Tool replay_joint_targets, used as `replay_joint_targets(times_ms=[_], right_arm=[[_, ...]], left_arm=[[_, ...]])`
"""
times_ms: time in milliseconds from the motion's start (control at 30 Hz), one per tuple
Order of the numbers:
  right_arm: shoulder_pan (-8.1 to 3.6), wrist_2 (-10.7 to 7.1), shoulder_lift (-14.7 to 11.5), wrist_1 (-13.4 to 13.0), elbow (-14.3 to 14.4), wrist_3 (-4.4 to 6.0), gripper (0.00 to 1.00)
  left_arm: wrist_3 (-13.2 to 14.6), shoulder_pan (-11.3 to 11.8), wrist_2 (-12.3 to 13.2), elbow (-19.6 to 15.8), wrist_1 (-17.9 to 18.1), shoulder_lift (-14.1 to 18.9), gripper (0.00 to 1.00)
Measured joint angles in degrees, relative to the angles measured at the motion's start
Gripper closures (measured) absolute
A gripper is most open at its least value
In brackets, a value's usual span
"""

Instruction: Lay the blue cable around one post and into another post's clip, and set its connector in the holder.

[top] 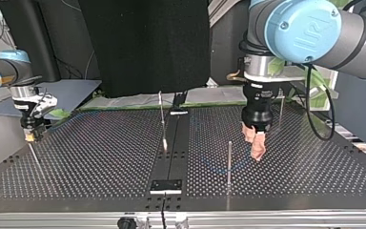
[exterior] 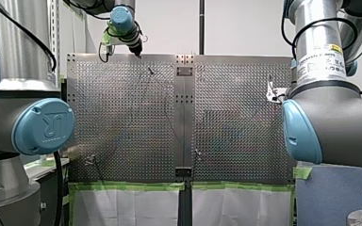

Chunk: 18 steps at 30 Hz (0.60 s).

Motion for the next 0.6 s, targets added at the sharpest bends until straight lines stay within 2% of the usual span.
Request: replay_joint_targets(times_ms=[400, 600], right_arm=[[0.0, 0.0, 0.0, 0.0, 0.0, 0.0, 0.0], [0.0, 0.0, 0.0, 0.0, 0.0, 0.0, 0.0]], left_arm=[[-0.3, 0.0, -0.1, -0.1, 0.0, 0.0, 0.0], [-0.4, -0.1, 0.1, -2.2, 1.6, 0.0, 0.0]])
